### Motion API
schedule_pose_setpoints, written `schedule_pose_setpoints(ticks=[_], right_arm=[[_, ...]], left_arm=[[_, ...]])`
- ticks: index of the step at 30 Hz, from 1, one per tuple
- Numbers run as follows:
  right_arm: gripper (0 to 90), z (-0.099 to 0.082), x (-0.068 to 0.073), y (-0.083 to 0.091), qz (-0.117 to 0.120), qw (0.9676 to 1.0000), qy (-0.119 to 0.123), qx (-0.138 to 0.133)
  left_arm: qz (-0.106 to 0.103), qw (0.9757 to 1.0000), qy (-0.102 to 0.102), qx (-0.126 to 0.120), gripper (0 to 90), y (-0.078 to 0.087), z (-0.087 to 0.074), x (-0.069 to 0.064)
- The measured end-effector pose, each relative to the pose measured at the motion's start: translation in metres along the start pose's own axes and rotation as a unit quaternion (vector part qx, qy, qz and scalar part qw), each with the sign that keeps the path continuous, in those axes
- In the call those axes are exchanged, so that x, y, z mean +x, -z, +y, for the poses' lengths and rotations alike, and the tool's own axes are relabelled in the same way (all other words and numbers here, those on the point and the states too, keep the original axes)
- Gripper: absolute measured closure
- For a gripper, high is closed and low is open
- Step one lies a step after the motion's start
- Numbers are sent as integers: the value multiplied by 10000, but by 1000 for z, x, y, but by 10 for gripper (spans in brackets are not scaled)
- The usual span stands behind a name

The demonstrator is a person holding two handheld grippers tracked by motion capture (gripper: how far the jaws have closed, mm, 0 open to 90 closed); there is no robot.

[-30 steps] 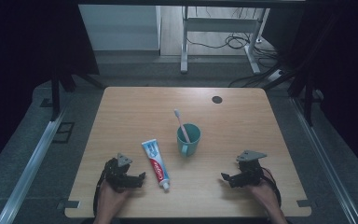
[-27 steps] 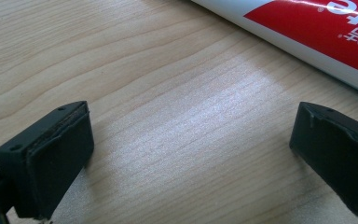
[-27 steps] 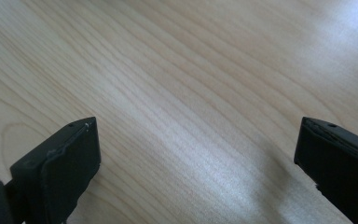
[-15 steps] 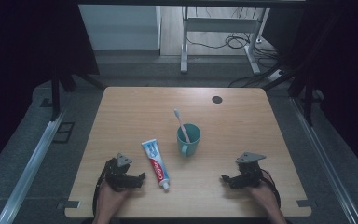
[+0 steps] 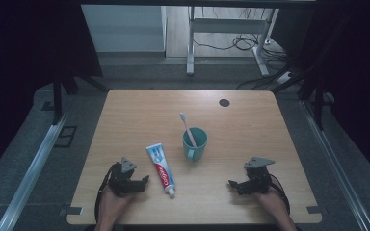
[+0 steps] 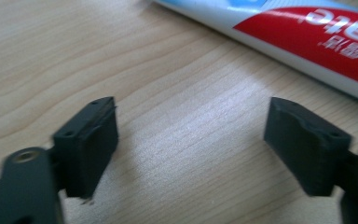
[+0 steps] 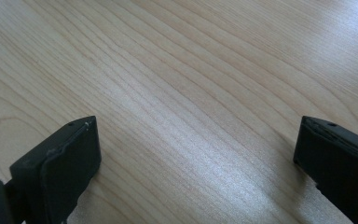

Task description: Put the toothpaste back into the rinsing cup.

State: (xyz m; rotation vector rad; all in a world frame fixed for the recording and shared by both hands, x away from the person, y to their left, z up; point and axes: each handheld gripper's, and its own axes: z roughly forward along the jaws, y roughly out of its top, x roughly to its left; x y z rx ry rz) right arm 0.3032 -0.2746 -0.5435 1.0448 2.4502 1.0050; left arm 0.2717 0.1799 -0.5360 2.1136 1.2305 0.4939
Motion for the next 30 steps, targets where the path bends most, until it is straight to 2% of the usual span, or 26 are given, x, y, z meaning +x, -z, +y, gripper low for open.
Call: schedule_pose_setpoints(ticks=[1,2,4,5,6,8,11,15,22,26,30], right_arm=[[2,0,0,0,-1,10000,-1,1],[2,0,0,0,-1,10000,-1,1],[2,0,0,0,-2,10000,-1,0],[2,0,0,0,-2,10000,0,0],[2,0,0,0,-2,10000,0,0],[2,0,0,0,-4,10000,-4,0],[2,0,0,0,-14,10000,-4,-3],[2,0,0,0,-25,10000,-8,-2],[2,0,0,0,-43,10000,-23,-4],[2,0,-1,0,-46,10000,-28,-4],[2,0,-1,0,-54,10000,-30,-6]], left_arm=[[-4,10000,-1,-36,279,2,1,0],[-30,10000,9,-79,279,3,1,1],[-72,9998,51,-172,358,7,2,1],[-113,9997,76,-210,433,8,3,2],[-165,9995,98,-248,433,9,3,2],[-280,9991,112,-310,521,12,4,3],[-466,9982,92,-366,646,14,5,2],[-607,9975,-1,-371,799,14,9,-2],[-586,9979,-40,-290,883,14,14,-6],[-771,9963,-20,-374,893,19,19,-7],[-894,9955,-72,-314,895,17,25,-12]])
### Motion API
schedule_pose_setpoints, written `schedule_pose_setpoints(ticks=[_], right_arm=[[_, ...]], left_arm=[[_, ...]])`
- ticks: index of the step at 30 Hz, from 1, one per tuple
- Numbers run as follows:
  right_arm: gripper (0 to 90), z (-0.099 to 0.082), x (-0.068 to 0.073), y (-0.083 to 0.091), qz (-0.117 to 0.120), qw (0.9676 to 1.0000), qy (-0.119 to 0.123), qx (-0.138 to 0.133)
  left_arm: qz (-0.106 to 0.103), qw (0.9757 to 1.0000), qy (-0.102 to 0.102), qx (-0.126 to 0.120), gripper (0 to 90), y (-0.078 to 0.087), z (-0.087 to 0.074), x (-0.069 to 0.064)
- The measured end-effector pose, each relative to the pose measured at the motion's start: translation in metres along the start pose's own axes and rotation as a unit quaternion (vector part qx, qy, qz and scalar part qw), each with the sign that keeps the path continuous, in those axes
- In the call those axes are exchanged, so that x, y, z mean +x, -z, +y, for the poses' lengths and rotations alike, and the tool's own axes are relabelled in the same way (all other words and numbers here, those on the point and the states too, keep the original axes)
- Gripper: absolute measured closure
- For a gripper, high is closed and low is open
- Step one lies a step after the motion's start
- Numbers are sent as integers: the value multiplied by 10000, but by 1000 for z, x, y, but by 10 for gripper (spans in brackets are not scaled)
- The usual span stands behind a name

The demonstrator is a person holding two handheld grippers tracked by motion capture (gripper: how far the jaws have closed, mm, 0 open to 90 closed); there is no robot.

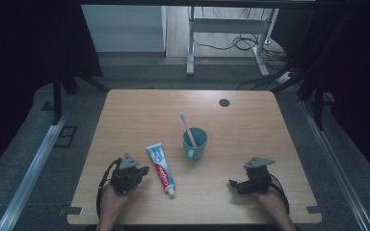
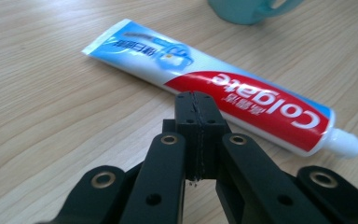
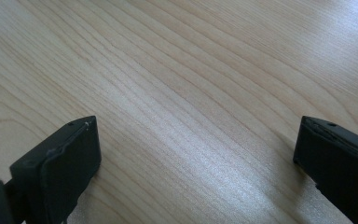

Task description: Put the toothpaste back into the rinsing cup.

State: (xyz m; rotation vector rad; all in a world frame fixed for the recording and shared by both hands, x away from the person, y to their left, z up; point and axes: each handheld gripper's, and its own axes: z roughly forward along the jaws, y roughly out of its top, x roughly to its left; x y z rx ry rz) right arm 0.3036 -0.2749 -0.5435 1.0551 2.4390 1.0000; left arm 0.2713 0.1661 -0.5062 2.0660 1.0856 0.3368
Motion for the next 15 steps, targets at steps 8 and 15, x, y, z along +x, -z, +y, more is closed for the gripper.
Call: schedule_pose_setpoints(ticks=[8,15], right_arm=[[2,0,0,0,-18,10000,-15,-1],[2,0,0,0,-22,10000,-18,-1]], left_arm=[[-118,9997,-168,104,893,-12,16,-15],[-396,9986,-301,197,894,-27,30,-30]])
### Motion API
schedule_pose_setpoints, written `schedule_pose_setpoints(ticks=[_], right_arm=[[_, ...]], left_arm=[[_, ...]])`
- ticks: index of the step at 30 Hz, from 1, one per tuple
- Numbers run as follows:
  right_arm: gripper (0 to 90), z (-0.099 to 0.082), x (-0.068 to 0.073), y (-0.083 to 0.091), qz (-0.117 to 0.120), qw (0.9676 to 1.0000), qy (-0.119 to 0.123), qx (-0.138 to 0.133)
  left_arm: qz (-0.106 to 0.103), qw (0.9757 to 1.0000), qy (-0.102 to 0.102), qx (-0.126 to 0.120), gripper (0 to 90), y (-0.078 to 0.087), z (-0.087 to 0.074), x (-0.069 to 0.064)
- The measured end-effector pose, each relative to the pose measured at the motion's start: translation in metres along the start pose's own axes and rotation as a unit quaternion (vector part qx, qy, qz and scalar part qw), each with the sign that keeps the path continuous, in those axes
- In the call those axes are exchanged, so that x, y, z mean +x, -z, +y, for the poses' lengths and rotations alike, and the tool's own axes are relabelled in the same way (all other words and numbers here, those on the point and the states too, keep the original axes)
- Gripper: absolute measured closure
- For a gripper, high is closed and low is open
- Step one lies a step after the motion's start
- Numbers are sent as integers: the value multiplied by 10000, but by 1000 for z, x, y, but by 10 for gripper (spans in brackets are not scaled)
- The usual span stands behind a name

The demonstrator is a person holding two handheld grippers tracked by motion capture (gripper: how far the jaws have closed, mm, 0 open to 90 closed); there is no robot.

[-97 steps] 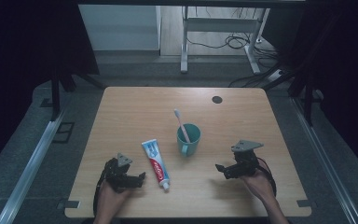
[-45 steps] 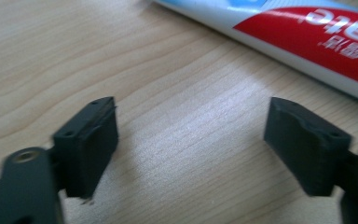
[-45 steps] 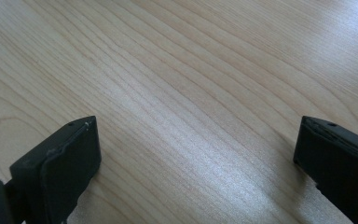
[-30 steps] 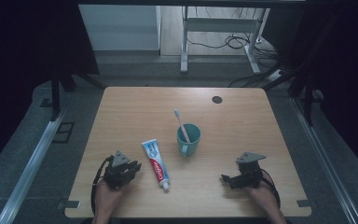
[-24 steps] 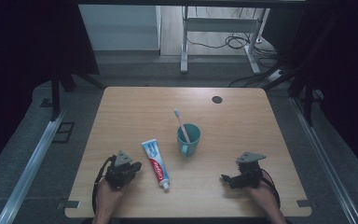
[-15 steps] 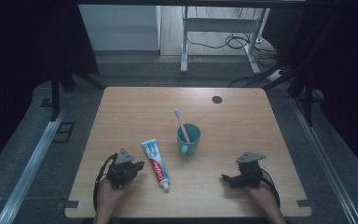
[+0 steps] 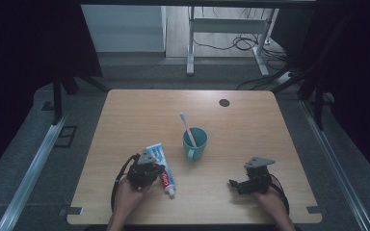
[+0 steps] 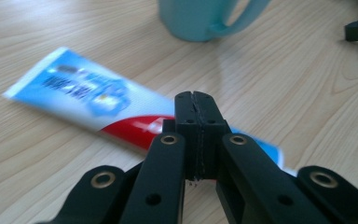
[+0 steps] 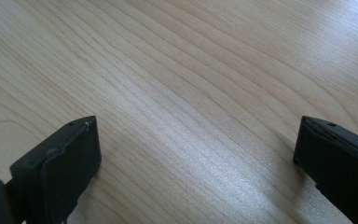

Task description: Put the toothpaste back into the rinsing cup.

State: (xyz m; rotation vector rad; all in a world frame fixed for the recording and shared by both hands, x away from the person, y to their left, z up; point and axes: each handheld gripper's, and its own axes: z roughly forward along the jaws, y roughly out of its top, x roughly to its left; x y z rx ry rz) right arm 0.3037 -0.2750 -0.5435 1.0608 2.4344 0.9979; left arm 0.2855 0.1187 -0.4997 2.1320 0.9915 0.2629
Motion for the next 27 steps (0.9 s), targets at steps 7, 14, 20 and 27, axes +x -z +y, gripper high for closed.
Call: schedule_pose_setpoints(ticks=[7,14,20,27], right_arm=[[3,0,0,0,0,10000,-1,-2],[2,0,0,0,1,10000,0,-1],[2,0,0,0,1,10000,0,-2],[2,0,0,0,1,10000,1,-2]], left_arm=[[-95,9995,-146,245,895,-16,6,-10],[-153,9991,-137,380,895,-23,7,-15],[-160,9984,-166,511,896,-26,7,-17],[-118,9982,-69,587,896,-21,4,-12]])
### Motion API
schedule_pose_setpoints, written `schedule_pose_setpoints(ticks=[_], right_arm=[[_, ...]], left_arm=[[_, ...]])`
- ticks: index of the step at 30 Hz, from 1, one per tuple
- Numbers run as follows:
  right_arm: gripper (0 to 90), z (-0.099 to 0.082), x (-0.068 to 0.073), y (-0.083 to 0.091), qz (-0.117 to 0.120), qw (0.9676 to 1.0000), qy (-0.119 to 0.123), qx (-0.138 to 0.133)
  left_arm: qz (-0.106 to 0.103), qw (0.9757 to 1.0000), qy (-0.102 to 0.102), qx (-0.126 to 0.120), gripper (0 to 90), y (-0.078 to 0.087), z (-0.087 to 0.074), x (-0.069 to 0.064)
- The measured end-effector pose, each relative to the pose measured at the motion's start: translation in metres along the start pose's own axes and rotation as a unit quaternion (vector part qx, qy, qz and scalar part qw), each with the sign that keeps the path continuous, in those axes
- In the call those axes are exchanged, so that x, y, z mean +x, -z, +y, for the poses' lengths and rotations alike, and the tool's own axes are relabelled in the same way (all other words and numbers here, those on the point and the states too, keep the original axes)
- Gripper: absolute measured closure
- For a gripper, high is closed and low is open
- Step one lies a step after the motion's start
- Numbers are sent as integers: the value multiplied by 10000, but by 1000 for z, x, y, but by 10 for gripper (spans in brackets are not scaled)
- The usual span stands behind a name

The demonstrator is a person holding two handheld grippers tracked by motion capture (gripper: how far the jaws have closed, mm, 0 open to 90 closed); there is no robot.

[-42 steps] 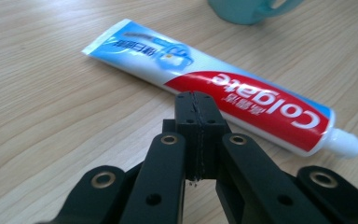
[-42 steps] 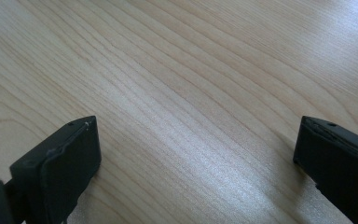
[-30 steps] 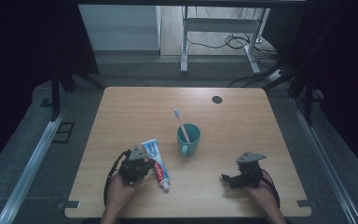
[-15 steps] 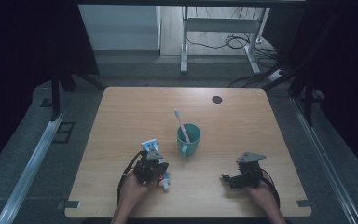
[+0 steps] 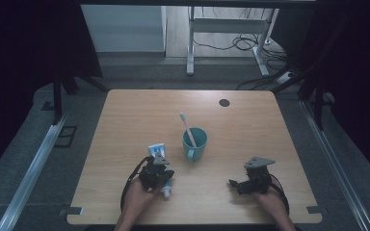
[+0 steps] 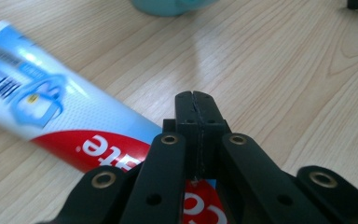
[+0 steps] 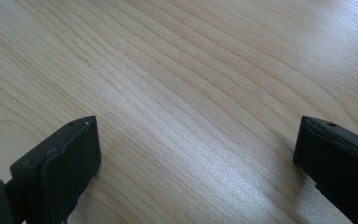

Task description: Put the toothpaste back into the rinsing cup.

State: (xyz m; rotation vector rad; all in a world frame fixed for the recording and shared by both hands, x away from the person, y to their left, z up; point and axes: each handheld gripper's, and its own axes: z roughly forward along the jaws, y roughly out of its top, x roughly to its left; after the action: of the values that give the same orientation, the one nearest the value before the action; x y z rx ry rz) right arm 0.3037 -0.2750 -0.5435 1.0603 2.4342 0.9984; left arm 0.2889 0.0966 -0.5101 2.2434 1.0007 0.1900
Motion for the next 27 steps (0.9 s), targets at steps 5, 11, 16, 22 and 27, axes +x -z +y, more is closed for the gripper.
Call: schedule_pose_setpoints(ticks=[5,11,16,22,27], right_arm=[[2,0,0,0,1,10000,1,-1],[2,0,0,0,0,10000,1,0],[2,0,0,0,-1,10000,2,-1],[2,0,0,0,1,10000,1,-1],[3,0,0,0,-1,10000,1,-1]], left_arm=[[51,10000,66,27,895,4,-6,5],[101,9999,97,50,894,10,-11,10],[130,9998,110,62,893,13,-14,14],[135,9998,137,73,893,16,-16,16],[152,9997,165,84,893,18,-18,19]])
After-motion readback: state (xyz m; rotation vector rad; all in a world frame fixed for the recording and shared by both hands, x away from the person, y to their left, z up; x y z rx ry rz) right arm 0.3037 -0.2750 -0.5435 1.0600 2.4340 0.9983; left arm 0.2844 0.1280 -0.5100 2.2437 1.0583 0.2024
